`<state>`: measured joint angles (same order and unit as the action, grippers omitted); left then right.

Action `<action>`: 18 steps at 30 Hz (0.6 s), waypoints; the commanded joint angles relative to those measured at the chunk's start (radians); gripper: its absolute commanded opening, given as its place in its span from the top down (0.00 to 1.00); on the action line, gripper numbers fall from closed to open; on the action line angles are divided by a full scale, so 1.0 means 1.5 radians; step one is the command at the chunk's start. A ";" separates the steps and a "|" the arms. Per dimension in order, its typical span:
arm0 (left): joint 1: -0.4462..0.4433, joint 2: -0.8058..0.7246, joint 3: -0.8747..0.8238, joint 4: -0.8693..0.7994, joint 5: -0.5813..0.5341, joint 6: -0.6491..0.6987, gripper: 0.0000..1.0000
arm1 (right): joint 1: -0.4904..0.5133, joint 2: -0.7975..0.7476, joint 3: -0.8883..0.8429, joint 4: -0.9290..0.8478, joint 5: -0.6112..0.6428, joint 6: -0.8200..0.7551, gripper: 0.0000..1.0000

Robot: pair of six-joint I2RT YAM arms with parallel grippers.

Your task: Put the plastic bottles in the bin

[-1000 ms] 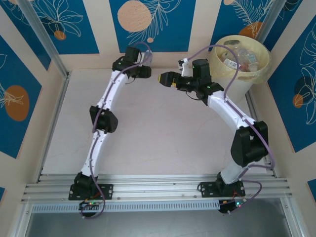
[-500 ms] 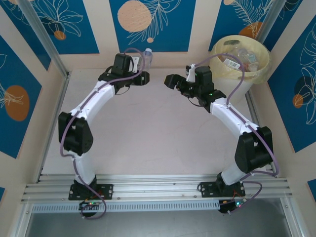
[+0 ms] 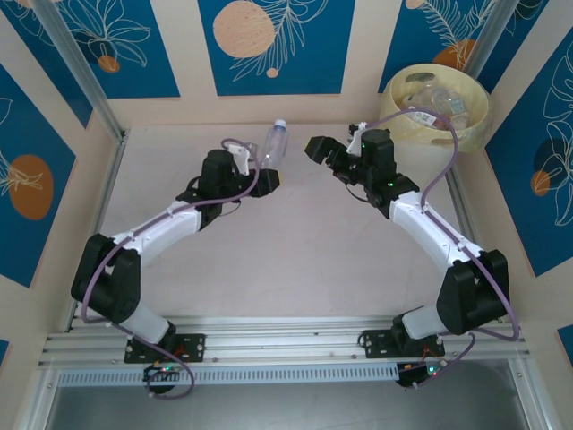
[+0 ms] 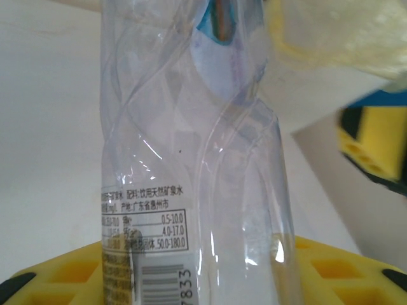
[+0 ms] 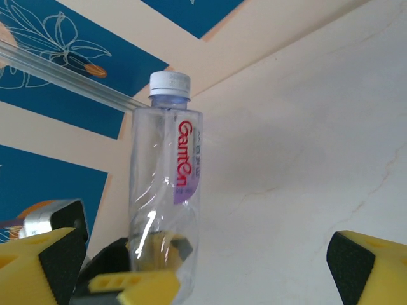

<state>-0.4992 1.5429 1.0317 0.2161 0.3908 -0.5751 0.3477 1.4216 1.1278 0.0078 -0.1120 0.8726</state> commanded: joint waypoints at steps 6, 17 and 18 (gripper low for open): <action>-0.030 -0.072 -0.105 0.145 0.186 0.012 0.53 | 0.001 0.009 -0.023 0.031 -0.115 0.038 0.00; -0.069 -0.039 -0.095 0.163 0.206 0.025 0.54 | 0.034 0.090 -0.004 0.113 -0.212 0.052 0.04; -0.069 -0.033 -0.091 0.163 0.207 0.026 0.53 | 0.038 0.091 0.001 0.109 -0.214 0.047 0.06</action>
<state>-0.5896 1.4704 0.8688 0.4171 0.6598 -0.5690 0.3920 1.5471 1.0943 0.1471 -0.3767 0.9440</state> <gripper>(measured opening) 0.502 0.945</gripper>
